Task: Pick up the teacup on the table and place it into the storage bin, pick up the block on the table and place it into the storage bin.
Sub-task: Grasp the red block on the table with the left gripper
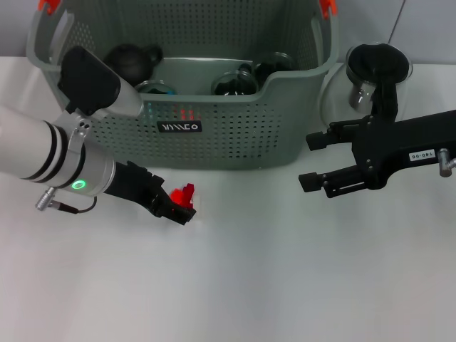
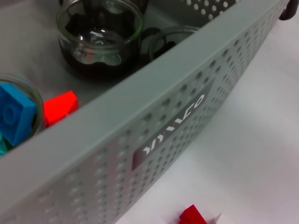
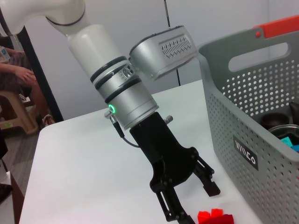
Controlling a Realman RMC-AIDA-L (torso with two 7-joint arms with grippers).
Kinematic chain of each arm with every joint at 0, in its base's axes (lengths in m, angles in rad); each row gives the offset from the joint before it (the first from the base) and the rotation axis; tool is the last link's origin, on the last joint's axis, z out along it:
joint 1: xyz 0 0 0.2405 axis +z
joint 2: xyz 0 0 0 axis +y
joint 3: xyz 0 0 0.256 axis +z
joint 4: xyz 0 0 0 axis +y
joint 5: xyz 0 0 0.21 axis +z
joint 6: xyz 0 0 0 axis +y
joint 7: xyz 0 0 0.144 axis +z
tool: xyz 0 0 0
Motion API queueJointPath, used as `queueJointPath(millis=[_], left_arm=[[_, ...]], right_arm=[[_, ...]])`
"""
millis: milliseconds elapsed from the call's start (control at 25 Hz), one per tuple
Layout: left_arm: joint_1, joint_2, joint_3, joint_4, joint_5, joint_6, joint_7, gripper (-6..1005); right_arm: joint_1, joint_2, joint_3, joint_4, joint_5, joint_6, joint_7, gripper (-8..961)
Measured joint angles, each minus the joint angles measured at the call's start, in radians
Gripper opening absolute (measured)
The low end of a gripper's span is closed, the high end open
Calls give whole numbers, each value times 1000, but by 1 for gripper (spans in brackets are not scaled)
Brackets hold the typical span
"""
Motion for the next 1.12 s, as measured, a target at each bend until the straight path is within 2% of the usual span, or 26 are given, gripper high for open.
queueJointPath(millis=[1120], left_arm=[[-46,-3,22,-61,-9,-24,-5,949]], right_arm=[[-2,0,0,-2,0,0,-3,877]])
